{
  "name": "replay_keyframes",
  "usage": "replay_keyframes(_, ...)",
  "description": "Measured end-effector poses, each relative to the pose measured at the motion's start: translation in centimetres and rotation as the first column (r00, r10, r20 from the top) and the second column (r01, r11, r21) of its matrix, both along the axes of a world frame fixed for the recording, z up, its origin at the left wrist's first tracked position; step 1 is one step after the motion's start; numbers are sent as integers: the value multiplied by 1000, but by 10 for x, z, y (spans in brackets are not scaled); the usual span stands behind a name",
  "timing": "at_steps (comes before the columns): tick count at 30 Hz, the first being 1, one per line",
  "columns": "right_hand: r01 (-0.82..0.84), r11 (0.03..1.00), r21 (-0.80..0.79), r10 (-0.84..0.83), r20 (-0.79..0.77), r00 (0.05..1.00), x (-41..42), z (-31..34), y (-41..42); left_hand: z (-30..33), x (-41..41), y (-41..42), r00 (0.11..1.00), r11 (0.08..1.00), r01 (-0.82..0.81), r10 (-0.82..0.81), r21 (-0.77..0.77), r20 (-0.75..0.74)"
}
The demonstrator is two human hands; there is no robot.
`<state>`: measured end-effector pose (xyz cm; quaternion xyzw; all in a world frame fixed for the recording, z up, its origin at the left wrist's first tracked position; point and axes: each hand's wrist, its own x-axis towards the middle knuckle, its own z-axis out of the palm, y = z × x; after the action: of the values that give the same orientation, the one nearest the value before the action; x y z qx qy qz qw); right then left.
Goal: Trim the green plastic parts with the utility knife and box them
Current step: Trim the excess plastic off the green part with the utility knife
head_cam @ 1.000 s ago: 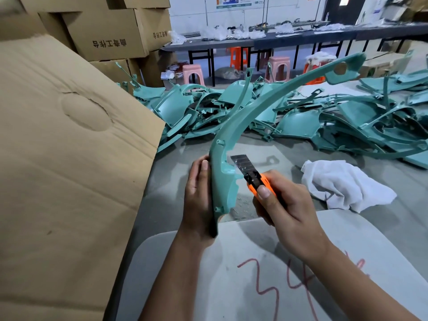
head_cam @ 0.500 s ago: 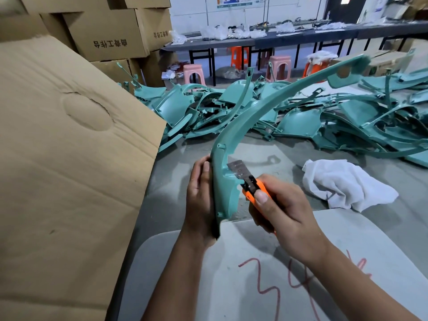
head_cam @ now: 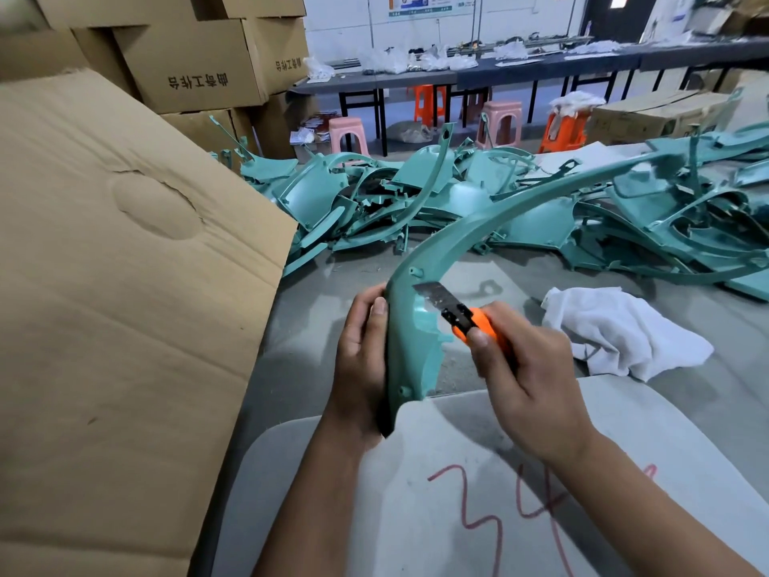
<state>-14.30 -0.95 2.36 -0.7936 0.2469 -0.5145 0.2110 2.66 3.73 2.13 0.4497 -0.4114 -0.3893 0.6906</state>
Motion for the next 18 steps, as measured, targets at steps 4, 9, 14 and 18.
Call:
replay_keyframes(4, 304, 935, -181, -309, 2, 951, -2, -3, -7, 2, -9, 0, 937, 967, 239, -207, 85, -280)
replay_keyframes(9, 381, 861, -337, -416, -37, 909, -7, -4, -21, -2, -13, 4, 681, 834, 542, -365, 101, -635)
replay_keyframes(14, 555, 762, -334, -568, 68, 820, -10, -6, -25, -1, -11, 7, 461, 744, 666, -465, -52, -756)
replay_keyframes(18, 504, 797, -332, -516, 57, 854, -13, -7, -28, -4, -7, 9, 407, 722, 686, -487, -94, -773)
